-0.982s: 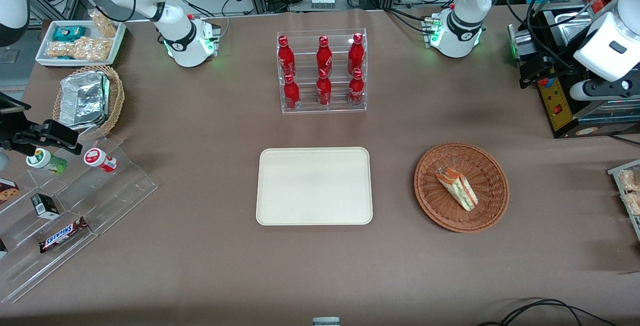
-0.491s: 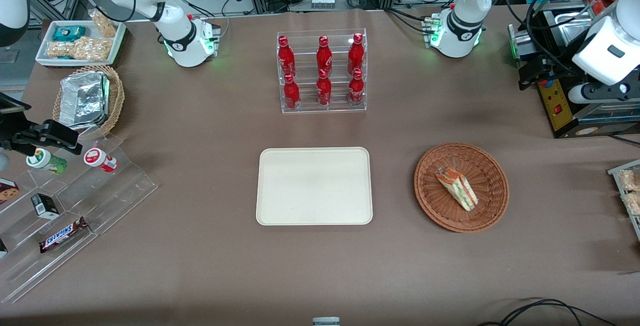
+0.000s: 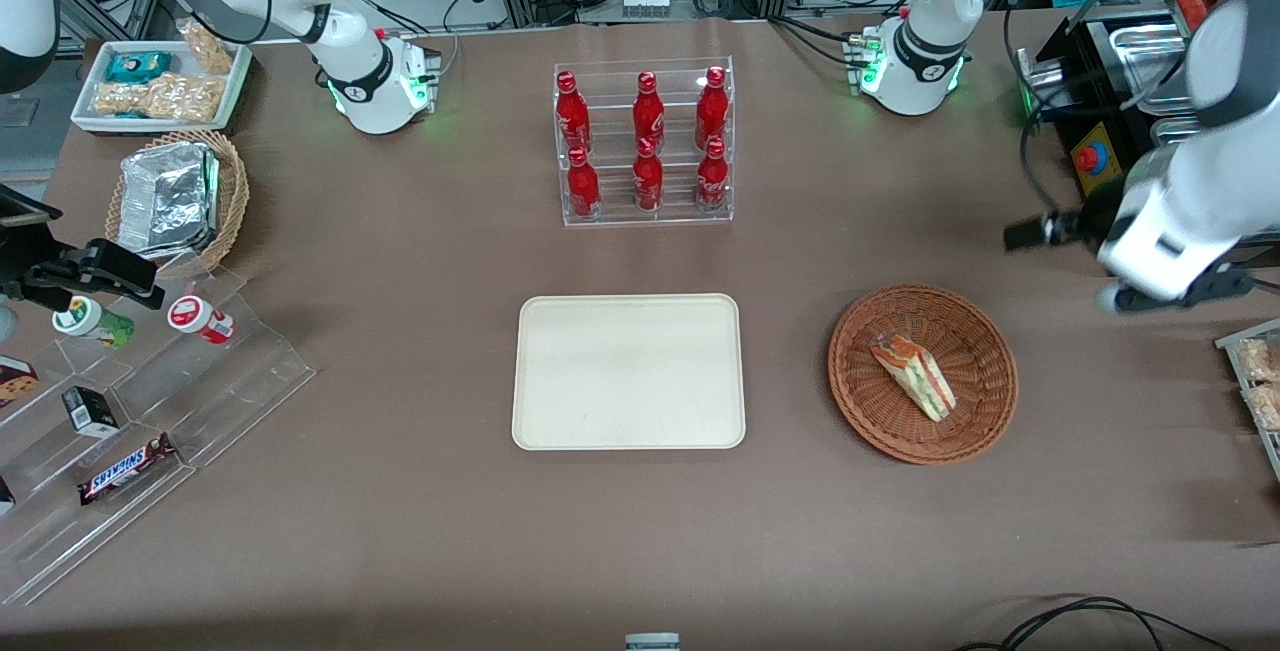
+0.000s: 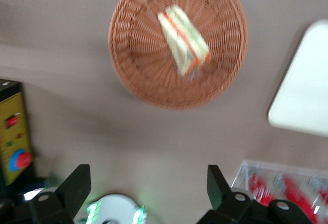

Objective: Place sandwich from basket to tray
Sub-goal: 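Move the left gripper over the sandwich in the wicker basket, then lower the left gripper and close it on the wrapped sandwich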

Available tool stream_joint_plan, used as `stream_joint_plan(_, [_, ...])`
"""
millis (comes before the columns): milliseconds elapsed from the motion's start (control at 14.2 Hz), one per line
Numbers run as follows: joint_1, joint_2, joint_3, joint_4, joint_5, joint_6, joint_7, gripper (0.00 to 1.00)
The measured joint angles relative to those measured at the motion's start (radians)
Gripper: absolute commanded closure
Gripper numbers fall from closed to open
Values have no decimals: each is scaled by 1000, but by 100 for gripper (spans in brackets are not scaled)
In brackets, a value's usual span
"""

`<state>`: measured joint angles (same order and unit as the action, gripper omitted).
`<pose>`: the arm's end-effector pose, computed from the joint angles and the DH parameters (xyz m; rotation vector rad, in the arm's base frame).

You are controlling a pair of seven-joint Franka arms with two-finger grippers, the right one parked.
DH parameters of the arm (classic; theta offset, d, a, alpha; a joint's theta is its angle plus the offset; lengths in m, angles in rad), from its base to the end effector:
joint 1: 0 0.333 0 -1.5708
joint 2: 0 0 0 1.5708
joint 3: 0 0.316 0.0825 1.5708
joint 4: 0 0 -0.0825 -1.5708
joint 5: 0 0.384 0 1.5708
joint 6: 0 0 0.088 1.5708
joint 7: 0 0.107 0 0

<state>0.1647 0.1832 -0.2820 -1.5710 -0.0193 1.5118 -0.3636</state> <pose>0.5868 -0.0592 0.5188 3.0824 0.3809 -0.3826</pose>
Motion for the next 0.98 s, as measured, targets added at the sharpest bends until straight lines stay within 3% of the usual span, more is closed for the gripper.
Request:
stream_joint_plan(491, [-38, 90, -7, -279, 36, 548, -330, 0])
stream_joint_plan(982, [-37, 235, -3, -297, 38, 774, -533, 0])
